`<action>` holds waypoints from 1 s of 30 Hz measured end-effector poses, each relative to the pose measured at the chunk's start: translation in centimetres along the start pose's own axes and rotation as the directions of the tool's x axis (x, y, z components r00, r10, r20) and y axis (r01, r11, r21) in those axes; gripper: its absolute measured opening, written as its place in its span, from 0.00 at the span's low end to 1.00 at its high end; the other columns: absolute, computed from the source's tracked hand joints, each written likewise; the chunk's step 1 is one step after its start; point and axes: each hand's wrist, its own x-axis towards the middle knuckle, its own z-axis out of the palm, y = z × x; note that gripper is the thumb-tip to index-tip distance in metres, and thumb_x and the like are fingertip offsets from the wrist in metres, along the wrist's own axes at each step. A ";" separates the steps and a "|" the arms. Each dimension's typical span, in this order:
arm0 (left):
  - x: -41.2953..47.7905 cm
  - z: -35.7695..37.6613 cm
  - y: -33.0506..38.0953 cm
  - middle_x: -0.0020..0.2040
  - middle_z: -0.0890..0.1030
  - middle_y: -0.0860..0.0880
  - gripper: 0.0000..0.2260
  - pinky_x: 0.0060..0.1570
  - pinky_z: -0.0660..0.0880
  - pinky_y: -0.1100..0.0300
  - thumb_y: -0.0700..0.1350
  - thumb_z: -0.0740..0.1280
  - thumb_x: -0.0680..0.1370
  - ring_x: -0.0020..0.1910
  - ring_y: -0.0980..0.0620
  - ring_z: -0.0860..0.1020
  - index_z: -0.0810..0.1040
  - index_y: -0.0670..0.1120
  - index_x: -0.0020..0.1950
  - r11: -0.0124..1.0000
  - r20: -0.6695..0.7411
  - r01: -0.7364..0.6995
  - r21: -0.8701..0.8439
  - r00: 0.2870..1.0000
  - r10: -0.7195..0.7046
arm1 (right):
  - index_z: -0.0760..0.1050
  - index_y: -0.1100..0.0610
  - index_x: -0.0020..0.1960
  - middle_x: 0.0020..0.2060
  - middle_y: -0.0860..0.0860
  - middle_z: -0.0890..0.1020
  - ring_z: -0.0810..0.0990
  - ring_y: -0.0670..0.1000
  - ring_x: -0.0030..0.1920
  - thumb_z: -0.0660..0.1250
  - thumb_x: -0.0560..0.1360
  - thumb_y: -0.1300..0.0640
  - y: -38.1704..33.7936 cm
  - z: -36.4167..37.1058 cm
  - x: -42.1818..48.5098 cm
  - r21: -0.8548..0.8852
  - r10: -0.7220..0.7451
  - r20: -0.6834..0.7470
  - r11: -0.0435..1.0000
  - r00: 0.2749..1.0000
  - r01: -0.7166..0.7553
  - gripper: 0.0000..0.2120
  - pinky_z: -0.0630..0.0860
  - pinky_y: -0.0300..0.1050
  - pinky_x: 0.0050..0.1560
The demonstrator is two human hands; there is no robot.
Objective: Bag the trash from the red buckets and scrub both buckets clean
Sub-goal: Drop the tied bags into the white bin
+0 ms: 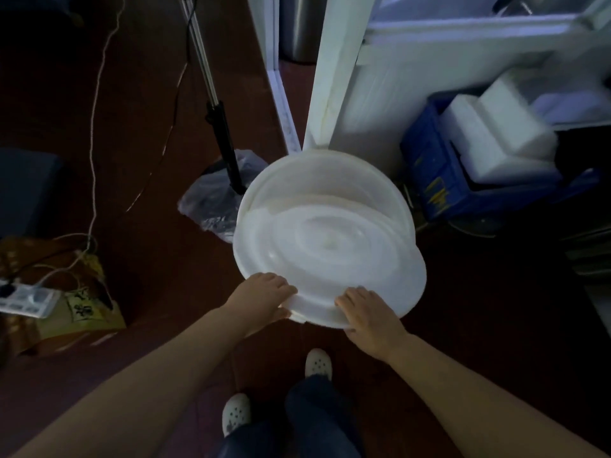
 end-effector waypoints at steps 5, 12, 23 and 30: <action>1.0 4.4 -1.4 0.54 0.80 0.47 0.23 0.58 0.72 0.54 0.49 0.77 0.64 0.55 0.45 0.78 0.78 0.46 0.57 0.999 -0.005 0.047 0.011 0.999 -0.047 | 0.73 0.54 0.59 0.50 0.50 0.76 0.75 0.53 0.50 0.71 0.62 0.58 0.8 4.6 -1.6 -0.079 0.141 0.133 0.988 0.981 -0.131 0.25 0.73 0.47 0.51; 4.2 9.2 -4.6 0.40 0.81 0.46 0.25 0.38 0.78 0.54 0.48 0.82 0.48 0.40 0.45 0.81 0.80 0.46 0.43 0.973 -0.046 0.031 0.229 0.999 -0.021 | 0.78 0.57 0.50 0.43 0.53 0.78 0.77 0.55 0.43 0.77 0.58 0.61 4.1 10.0 -0.2 -0.192 0.389 0.042 0.907 0.920 -0.374 0.21 0.76 0.49 0.42; 7.0 9.4 -6.1 0.48 0.81 0.44 0.25 0.45 0.79 0.53 0.41 0.81 0.53 0.52 0.43 0.80 0.80 0.45 0.49 0.953 -0.003 0.125 0.275 0.992 -0.129 | 0.72 0.55 0.63 0.57 0.55 0.75 0.73 0.56 0.56 0.68 0.72 0.59 5.9 11.5 1.9 -0.120 0.411 0.126 0.910 0.903 -0.398 0.20 0.72 0.50 0.54; 6.5 7.6 -4.1 0.75 0.58 0.43 0.26 0.69 0.59 0.53 0.42 0.63 0.77 0.74 0.45 0.56 0.59 0.45 0.73 0.928 0.036 0.254 0.272 0.961 -0.274 | 0.75 0.57 0.53 0.49 0.54 0.76 0.74 0.55 0.50 0.66 0.72 0.63 6.7 8.6 2.3 -0.115 0.400 0.138 0.915 0.906 -0.386 0.10 0.71 0.47 0.46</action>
